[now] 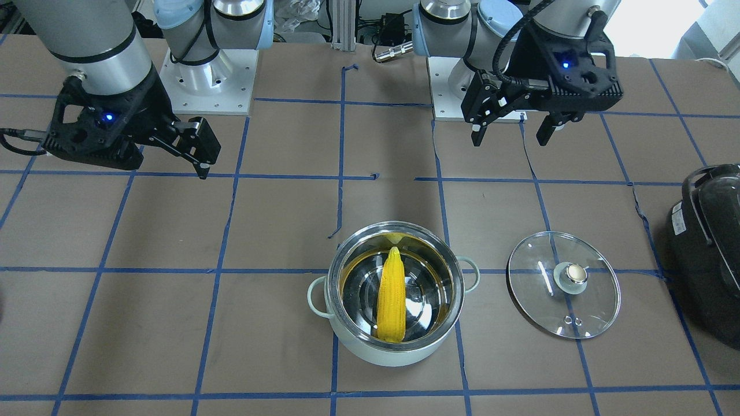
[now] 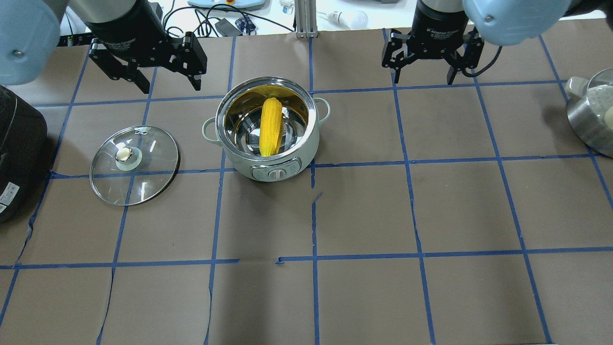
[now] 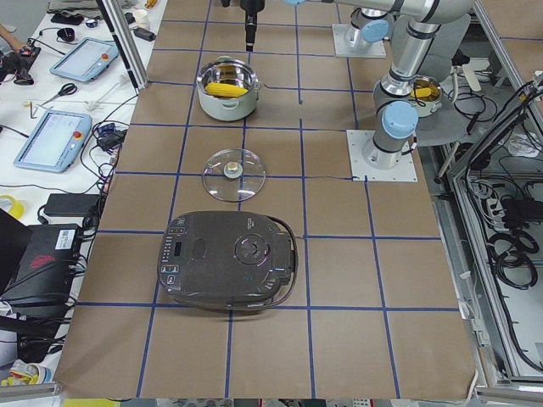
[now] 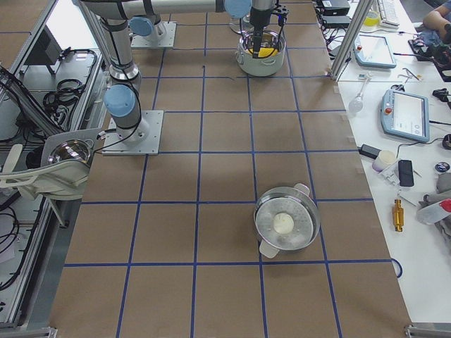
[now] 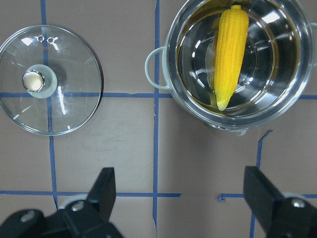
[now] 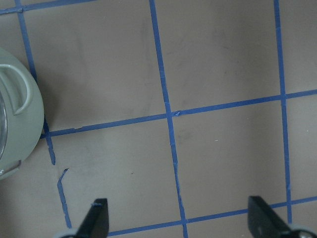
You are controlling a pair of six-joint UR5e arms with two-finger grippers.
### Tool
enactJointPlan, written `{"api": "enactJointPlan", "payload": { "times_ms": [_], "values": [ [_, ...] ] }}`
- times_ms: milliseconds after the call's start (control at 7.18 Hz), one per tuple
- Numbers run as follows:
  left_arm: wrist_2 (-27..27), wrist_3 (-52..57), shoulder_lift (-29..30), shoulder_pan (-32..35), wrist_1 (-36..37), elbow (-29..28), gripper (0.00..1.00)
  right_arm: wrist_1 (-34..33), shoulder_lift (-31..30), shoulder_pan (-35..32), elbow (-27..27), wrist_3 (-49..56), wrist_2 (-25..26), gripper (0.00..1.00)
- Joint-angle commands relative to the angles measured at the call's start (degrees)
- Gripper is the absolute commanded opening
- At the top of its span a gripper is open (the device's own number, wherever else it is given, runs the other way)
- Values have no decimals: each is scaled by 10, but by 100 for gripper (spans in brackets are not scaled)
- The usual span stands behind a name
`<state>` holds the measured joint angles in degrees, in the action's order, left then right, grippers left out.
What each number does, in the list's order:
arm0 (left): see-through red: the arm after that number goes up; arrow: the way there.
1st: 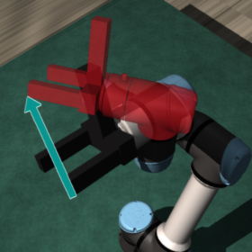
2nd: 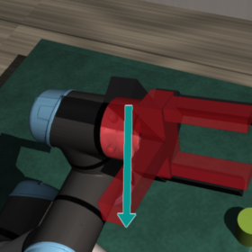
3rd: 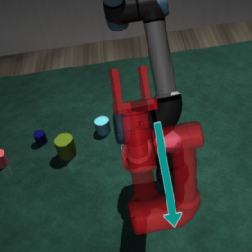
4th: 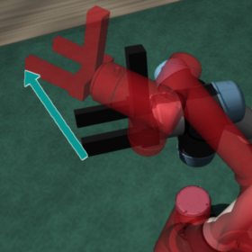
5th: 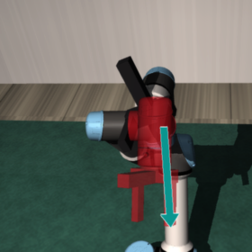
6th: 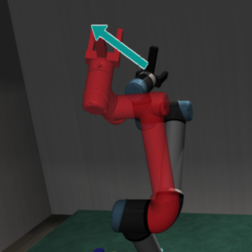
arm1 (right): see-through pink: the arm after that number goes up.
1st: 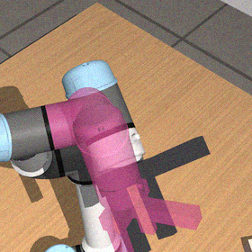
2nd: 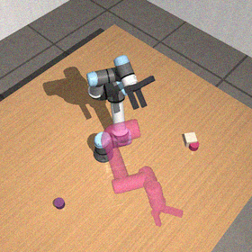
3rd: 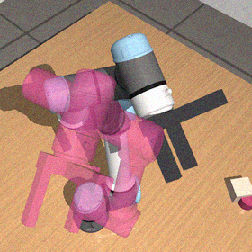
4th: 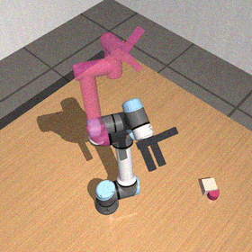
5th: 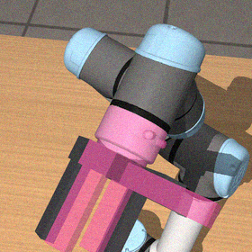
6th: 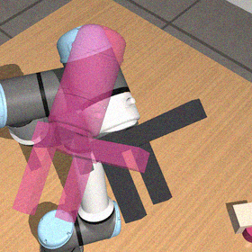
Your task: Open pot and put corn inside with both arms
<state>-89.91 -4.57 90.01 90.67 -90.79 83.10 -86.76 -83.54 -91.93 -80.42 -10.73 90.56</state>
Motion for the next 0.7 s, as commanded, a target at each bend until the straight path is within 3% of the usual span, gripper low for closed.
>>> {"api": "enactJointPlan", "payload": {
  "times_ms": [0, 557],
  "values": [
    [2, 2, -7, -10, -1, -3, 100, 5, -12, 7, -2, 4, -13, 100],
    [-6, 43, -15, -12, -58, -4, 100, 11, -14, 7, -3, 3, -6, 100]
  ]
}}
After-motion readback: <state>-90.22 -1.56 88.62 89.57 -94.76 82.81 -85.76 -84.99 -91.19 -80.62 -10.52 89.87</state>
